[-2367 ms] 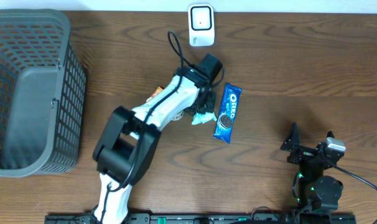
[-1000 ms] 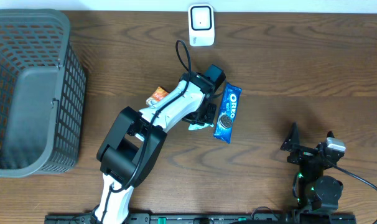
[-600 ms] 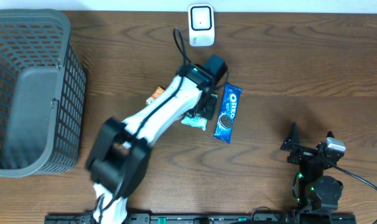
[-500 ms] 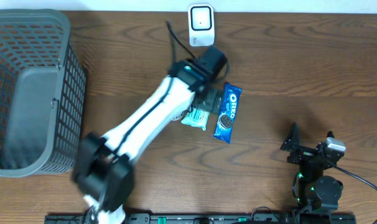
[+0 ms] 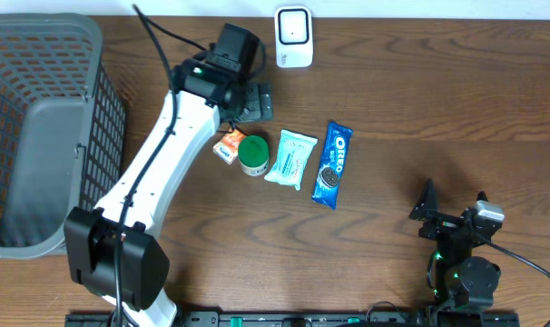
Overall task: Scan the item barcode
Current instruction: 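Lower the tissue pack onto the table and open the left gripper, then move the left gripper down onto the green Knorr jar and grasp it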
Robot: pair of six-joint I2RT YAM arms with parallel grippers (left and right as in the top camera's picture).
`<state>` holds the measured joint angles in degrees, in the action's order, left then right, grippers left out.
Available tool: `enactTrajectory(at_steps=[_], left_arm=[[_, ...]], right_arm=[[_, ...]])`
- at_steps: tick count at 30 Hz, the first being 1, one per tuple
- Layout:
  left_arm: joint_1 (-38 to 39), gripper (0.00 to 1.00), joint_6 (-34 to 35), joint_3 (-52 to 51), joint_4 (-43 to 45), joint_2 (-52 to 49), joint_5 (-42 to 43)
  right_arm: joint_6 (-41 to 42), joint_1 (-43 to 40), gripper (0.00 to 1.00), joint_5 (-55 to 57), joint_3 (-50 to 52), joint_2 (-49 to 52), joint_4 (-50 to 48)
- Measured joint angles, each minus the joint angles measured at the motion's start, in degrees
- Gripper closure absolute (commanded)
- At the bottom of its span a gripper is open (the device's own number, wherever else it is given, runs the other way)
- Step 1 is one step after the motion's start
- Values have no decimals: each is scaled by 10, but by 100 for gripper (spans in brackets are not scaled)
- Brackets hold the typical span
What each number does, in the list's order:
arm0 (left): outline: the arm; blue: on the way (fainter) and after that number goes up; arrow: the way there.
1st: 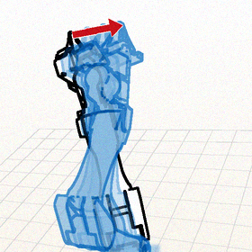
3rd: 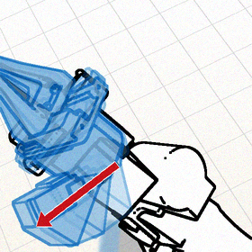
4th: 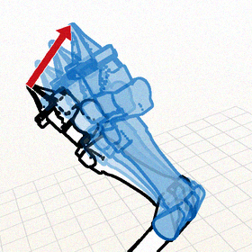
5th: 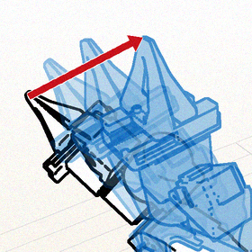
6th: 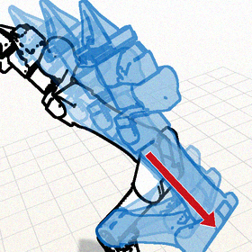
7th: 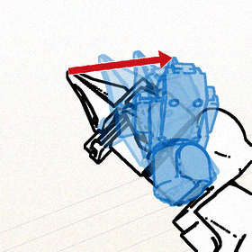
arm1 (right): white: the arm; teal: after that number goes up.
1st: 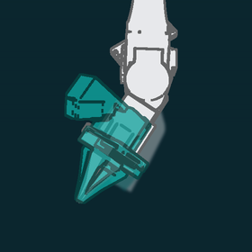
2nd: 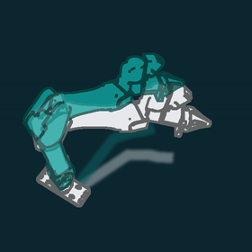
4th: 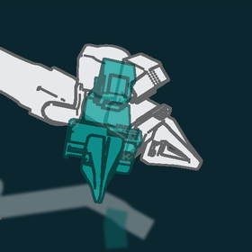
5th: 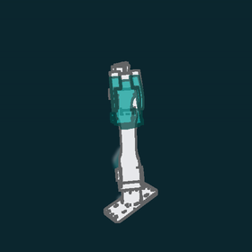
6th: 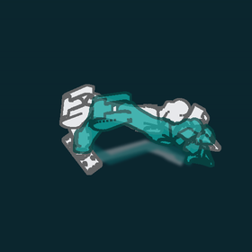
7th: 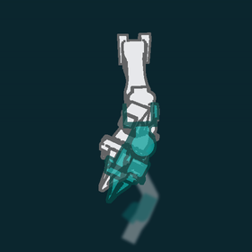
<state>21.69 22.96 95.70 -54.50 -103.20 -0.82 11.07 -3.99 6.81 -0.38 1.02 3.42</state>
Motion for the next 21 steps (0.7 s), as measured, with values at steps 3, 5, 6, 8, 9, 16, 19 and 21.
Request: enactTrajectory(at_steps=[3,5,6,8,9,16,19,21], left_arm=[[-1,2,2,-3,7,0,2],[5,2,2,-8,8,0,3],[8,2,2,-9,8,-2,4],[14,2,2,-9,8,-7,5],[17,2,5,-9,8,-15,5],[19,2,13,-9,9,-101,36],[19,2,13,-12,6,-139,43],[19,2,13,-16,1,-156,47]], right_arm=[[0,0,1,0,0,0,0],[0,0,1,0,0,0,0],[0,0,1,0,0,0,0],[0,0,1,0,0,0,0],[0,0,1,0,0,0,0],[0,0,1,0,0,0,0],[0,0,1,0,0,0,0],[0,0,1,0,0,0,0]])
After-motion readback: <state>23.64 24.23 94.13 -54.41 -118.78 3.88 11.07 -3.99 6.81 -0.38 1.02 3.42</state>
